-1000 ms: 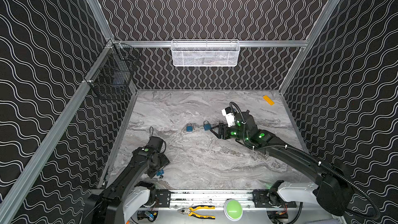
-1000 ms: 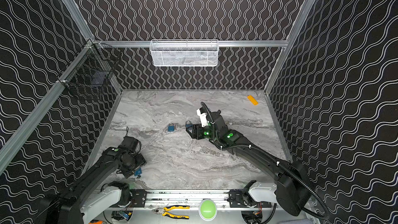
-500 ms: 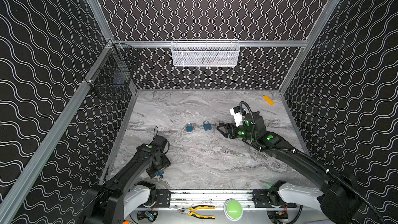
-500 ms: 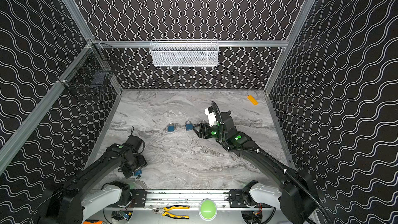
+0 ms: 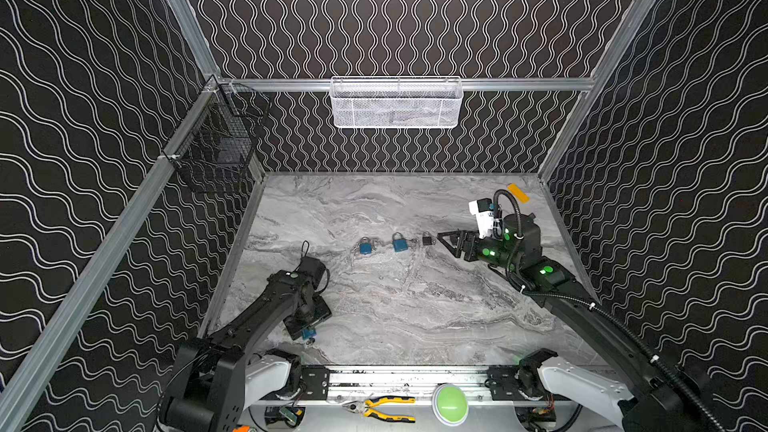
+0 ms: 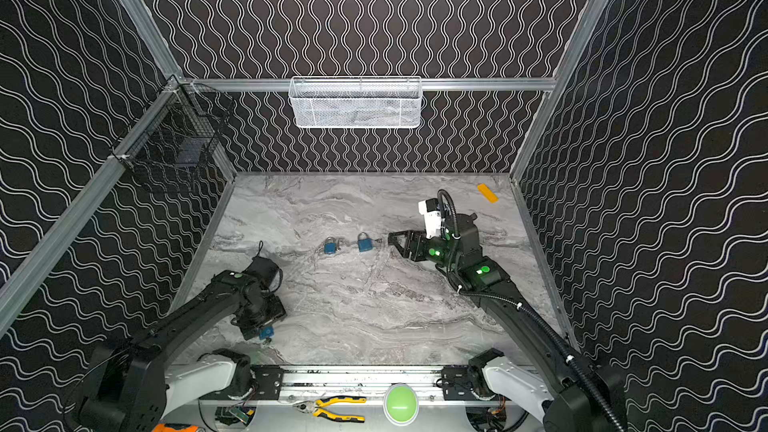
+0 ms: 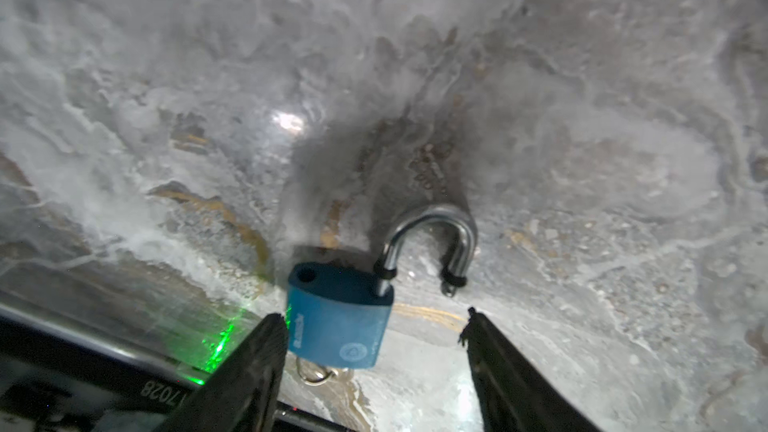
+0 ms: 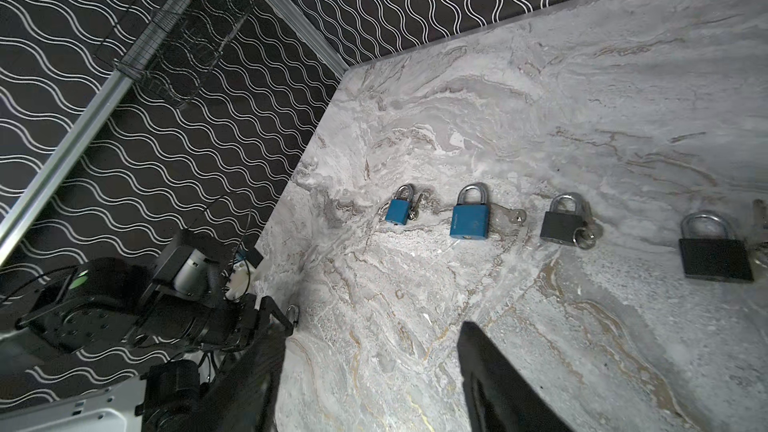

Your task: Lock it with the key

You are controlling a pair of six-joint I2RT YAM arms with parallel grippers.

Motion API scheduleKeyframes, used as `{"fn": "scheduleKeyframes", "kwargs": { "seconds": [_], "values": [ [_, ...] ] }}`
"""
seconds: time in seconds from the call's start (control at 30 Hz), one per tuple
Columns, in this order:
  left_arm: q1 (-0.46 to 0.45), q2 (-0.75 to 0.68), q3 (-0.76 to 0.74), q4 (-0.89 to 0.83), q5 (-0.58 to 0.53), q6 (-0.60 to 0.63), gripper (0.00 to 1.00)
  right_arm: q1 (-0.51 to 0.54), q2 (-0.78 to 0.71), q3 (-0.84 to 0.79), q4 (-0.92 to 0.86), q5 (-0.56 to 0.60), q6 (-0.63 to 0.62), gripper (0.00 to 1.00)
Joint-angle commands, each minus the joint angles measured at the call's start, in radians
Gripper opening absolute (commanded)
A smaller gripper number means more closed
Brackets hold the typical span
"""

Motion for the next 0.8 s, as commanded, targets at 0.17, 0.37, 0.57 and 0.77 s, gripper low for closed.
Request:
{"fn": "scheduleKeyframes", "kwargs": {
  "seconds": [0.17, 0.37, 0.57, 0.77],
  "values": [
    [-0.001, 0.039, 0.029, 0.043, 0.020, 0.030, 0.74, -0.045, -0.026, 0.007, -0.037, -0.053, -0.026, 0.68],
    [-0.003, 0.059, 0.047, 0.037, 0.038, 0.055, 0.74, -0.065, -0.048, -0.001, -0.041, -0.058, -0.030, 0.68],
    [-0.034, 0.047, 0.072, -0.054, -0.009, 0.001, 0.76, -0.076, -0.065, 0.004, -0.069, -0.057, -0.046, 0.68],
    [-0.032, 0.064, 0.072, -0.035, -0.006, -0.031, 0.79, -0.093, -0.104, -0.030, -0.048, -0.079, -0.033, 0.68]
  ]
}}
